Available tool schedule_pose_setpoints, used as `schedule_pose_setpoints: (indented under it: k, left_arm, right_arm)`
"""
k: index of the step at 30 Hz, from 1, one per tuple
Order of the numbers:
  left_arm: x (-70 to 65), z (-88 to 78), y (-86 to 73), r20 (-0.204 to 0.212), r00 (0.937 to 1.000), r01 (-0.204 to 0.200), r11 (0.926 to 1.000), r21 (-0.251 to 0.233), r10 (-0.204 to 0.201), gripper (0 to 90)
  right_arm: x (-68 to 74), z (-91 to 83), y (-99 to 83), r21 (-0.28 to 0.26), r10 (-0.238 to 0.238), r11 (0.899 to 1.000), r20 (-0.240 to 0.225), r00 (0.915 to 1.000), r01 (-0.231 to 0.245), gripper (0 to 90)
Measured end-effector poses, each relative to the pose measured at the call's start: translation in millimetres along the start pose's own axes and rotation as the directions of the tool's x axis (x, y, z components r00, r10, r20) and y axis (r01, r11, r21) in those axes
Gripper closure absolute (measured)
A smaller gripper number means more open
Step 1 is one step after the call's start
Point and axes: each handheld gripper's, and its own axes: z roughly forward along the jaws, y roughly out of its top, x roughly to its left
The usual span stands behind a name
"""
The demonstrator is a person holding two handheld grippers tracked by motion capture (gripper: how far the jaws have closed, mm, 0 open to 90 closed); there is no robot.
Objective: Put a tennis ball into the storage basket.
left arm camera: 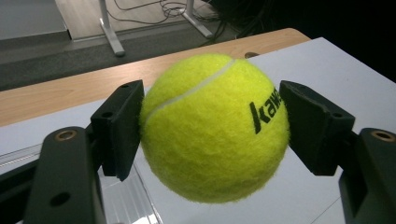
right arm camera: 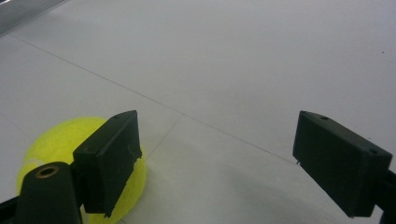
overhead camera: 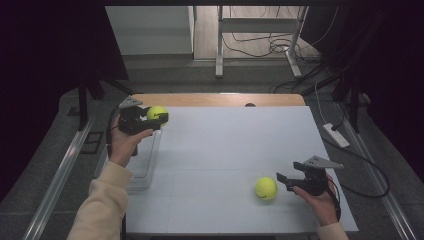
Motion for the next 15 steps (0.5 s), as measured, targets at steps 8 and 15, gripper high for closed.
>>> schedule_pose_setpoints:
  k: [8,15]
  left_arm:
    - [5.3,-2.0,-2.6,-0.013,0.9999,0.006,1.0000,0.002,-0.006,27.0]
    - [13.4,-3.8,-5.9,-0.038,0.9992,0.017,0.9998,0.010,-0.016,27.0]
  right_arm:
    - [0.4,0.5,-0.1,0.001,-0.001,1.000,0.001,1.0000,0.001,15.2]
    - [0.9,0.4,0.0,0.000,-0.004,1.000,0.000,1.0000,0.004,15.3]
